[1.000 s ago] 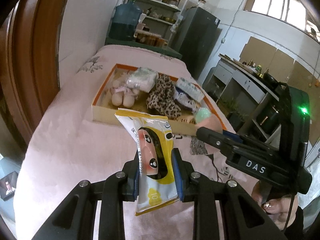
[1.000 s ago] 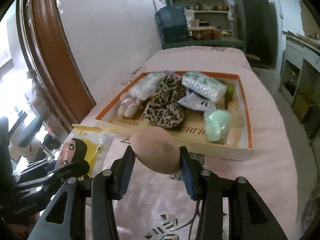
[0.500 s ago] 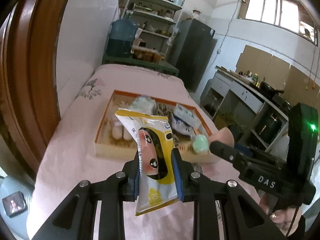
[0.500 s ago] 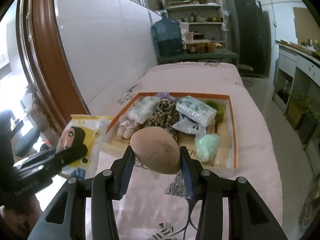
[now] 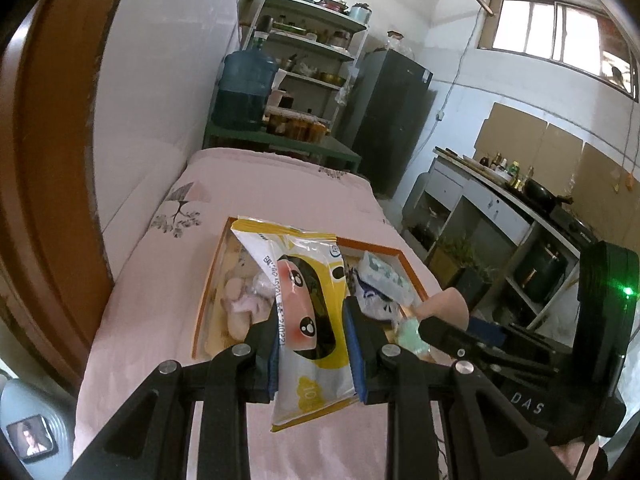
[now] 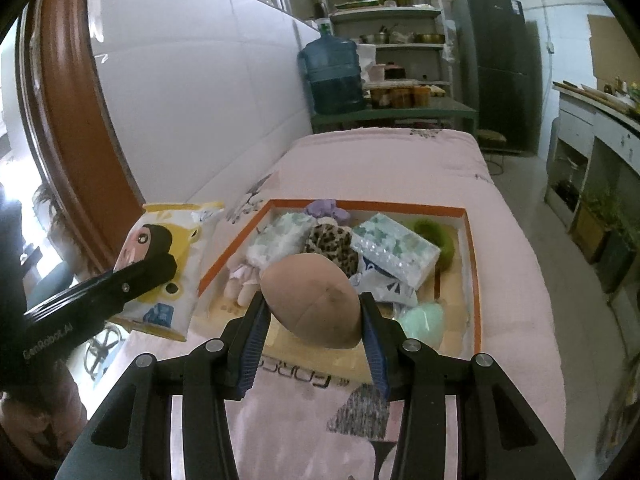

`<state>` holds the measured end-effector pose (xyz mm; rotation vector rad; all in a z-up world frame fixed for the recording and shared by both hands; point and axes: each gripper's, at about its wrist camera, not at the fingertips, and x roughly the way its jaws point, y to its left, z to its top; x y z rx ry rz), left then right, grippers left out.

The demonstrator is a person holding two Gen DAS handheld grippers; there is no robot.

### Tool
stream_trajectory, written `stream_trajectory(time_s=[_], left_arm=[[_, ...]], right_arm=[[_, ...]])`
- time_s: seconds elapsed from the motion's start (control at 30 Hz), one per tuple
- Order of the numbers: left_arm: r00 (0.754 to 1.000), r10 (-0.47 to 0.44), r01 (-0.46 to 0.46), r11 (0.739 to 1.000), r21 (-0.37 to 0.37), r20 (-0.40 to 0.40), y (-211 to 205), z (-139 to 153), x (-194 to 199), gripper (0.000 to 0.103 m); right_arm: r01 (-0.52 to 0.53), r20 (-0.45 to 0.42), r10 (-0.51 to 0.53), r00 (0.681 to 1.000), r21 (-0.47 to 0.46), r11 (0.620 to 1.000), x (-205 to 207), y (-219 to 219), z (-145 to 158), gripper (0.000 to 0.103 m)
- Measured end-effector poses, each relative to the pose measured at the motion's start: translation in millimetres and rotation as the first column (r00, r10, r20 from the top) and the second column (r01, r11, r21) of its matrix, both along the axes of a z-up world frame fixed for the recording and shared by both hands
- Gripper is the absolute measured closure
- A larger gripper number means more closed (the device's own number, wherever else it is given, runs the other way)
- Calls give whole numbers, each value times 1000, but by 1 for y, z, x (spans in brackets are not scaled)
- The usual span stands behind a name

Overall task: Organize soft objects
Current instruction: 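Carry the cartoon wipes pack and egg sponge over the tray with both tools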

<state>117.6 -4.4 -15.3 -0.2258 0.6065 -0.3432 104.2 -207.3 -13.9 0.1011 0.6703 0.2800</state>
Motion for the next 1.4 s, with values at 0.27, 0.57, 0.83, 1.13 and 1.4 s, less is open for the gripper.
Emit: stream_trajectory(time_s=[0.27,0.57,0.83,1.13,1.4], left_arm=[[999,-33,33,999,6,-10,-14,-4,27,76],[995,-101,101,994,42,-21,-46,-16,48,76],[992,-117,120,989,82,-46,-63,-30,62,76],[989,-130,137,985,102,-71,-71,-43,73,76],[985,-132,143,985,96,-113,-74,-54,83,88]], right_arm=[[38,-5,-38,999,-21,999,25,-4,-9,57],[104,-37,-106,994,-49,993,45,-23,-34,57],[121,-56,-124,991,-44,992,55,-34,-49,57],[125,-55,-127,990,-44,991,61,-37,-55,57],[121,-51,-124,991,-54,991,62,-36,-58,57]])
